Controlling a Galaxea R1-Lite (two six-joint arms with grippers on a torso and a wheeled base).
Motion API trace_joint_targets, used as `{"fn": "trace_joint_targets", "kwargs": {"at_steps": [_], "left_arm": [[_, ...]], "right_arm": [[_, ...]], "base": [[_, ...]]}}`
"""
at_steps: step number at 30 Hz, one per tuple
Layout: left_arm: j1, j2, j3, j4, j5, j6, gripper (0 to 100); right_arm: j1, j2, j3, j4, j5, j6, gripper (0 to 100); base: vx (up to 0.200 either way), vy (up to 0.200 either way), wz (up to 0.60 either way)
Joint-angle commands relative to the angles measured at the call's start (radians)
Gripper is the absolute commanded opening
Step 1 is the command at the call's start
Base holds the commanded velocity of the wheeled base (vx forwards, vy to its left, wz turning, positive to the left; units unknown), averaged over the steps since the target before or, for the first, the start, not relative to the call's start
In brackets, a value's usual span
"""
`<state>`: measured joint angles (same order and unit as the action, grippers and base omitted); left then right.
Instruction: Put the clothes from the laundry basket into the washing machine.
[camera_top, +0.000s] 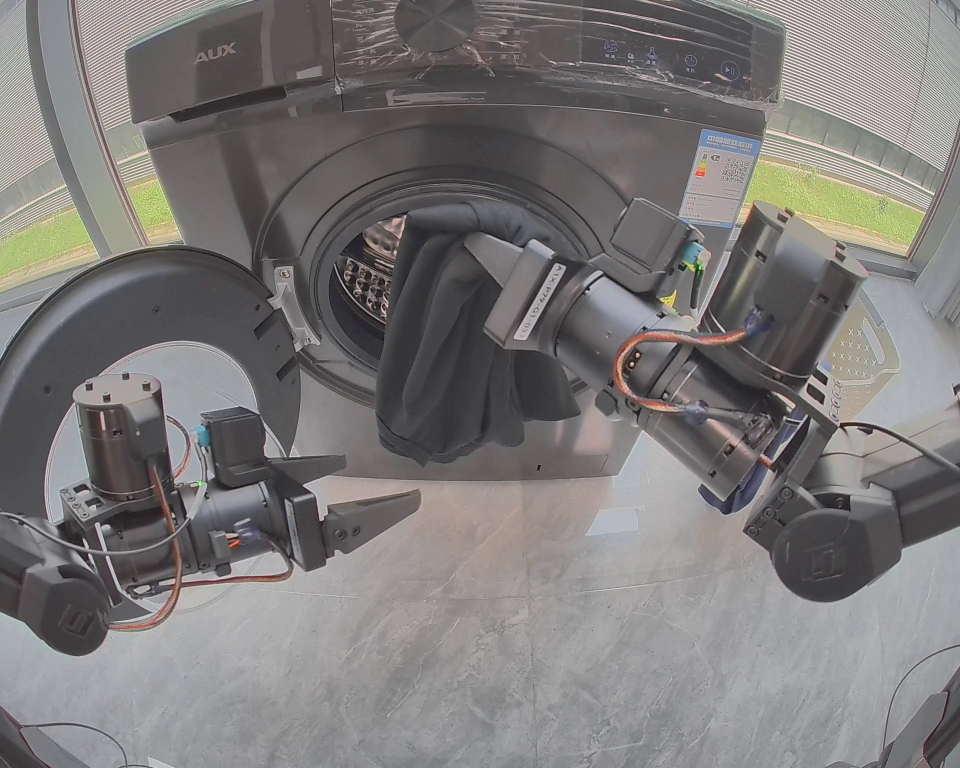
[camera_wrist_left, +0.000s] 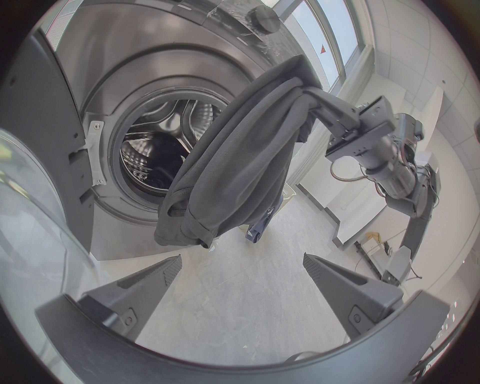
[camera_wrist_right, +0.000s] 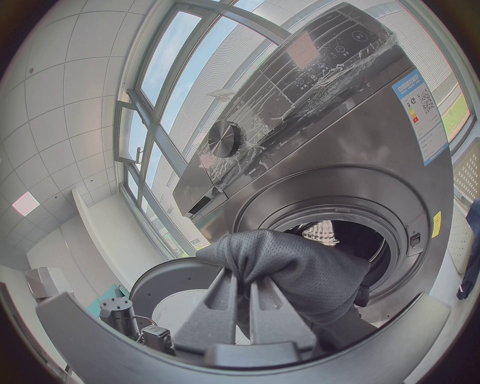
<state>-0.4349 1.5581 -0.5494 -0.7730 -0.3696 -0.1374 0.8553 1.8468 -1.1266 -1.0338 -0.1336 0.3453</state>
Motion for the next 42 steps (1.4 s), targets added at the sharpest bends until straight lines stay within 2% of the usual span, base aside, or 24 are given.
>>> {"fn": "trace_joint_targets", "kwargs": {"at_steps": [1, 4, 17, 22, 28, 35, 36, 42], "left_arm": [[-0.008, 0.102, -0.052, -0.042, 0.012, -0.045, 100], [-0.008, 0.134, -0.066, -0.078, 0.035, -0.074, 100], [-0.027, 0.195, -0.084, -0.094, 0.035, -0.085, 100], [-0.028, 0.255, -0.130, -0.123, 0.035, -0.108, 100], [-0.028, 0.310, -0.159, -0.241, 0.041, -0.111, 100], [-0.027, 0.310, -0.149, -0.262, 0.047, -0.108, 100], [-0.027, 0.307, -0.146, -0.266, 0.055, -0.108, 0], [-0.039, 0.280, -0.127, -0.310, 0.072, -0.108, 0]], "right_arm": [[0.001, -0.001, -0.002, -0.002, 0.000, 0.000, 0], [0.004, -0.001, -0.001, -0.006, 0.000, 0.000, 0], [0.016, -0.001, 0.004, -0.009, -0.001, -0.002, 0], [0.018, -0.001, 0.007, -0.011, -0.001, -0.003, 0], [0.024, -0.003, 0.007, -0.011, -0.001, -0.003, 0], [0.024, -0.003, 0.008, -0.011, -0.001, -0.003, 0], [0.024, -0.003, 0.007, -0.011, -0.001, -0.003, 0], [0.024, -0.001, 0.008, -0.012, -0.001, -0.003, 0]], "base": [[0.000, 0.000, 0.00], [0.000, 0.000, 0.00], [0.000, 0.000, 0.00], [0.000, 0.000, 0.00], [0.000, 0.000, 0.00], [0.000, 0.000, 0.00], [0.000, 0.000, 0.00], [0.000, 0.000, 0.00]]}}
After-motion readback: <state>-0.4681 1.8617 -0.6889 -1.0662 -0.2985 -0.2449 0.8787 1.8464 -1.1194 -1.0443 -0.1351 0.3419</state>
